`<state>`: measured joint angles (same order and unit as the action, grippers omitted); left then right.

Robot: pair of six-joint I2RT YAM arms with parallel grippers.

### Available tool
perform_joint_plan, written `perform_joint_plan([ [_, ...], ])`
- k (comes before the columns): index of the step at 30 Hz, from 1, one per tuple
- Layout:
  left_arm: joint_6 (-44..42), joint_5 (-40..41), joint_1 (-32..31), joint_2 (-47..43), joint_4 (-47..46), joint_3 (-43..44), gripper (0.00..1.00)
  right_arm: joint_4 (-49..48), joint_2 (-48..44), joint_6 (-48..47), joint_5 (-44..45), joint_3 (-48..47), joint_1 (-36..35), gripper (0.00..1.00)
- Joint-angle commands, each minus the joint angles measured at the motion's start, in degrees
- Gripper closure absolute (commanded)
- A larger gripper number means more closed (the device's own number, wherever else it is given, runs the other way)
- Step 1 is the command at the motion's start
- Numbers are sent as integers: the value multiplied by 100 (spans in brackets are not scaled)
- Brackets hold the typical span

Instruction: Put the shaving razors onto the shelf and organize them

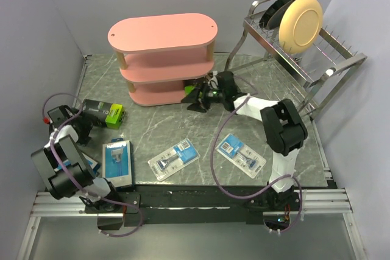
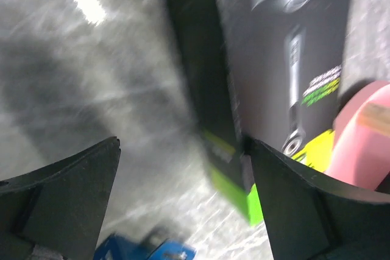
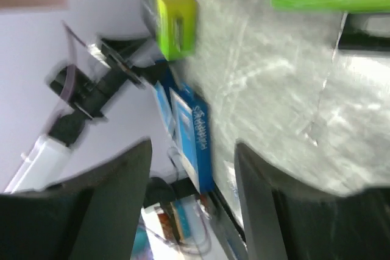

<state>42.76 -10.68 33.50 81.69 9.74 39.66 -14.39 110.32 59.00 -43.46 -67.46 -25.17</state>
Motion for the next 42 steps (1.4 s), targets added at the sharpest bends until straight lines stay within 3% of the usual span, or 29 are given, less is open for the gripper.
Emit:
perform_joint_plan([
  [1,215,-13,-27,347,-850,253,8,-722,445,189,-66,-636,-672,36],
  [6,311,-558,-71,699,-1115,542,12,-1338,1166,797,-127,-1207,-1016,36],
  [13,303,-93,-124,953,-658,903,18,-1365,1870,1368,583,-1849,-1473,38],
  [16,224,22,-115,1373,-290,1139,29,-1119,1835,1245,778,-1902,-1596,37],
  [17,232,-196,-98,1524,-123,1175,40,-1075,1861,1228,787,-1972,-1631,37],
  [23,234,-339,-159,1490,-473,666,69,-1233,2493,1535,980,-2701,-1956,37],
  [29,-311,-294,-168,1543,-131,481,86,-795,2959,1755,1454,-3422,-2440,35],
  [42,-427,-426,-203,1227,-253,7,83,-73,3751,2176,2025,-4336,-2792,39],
])
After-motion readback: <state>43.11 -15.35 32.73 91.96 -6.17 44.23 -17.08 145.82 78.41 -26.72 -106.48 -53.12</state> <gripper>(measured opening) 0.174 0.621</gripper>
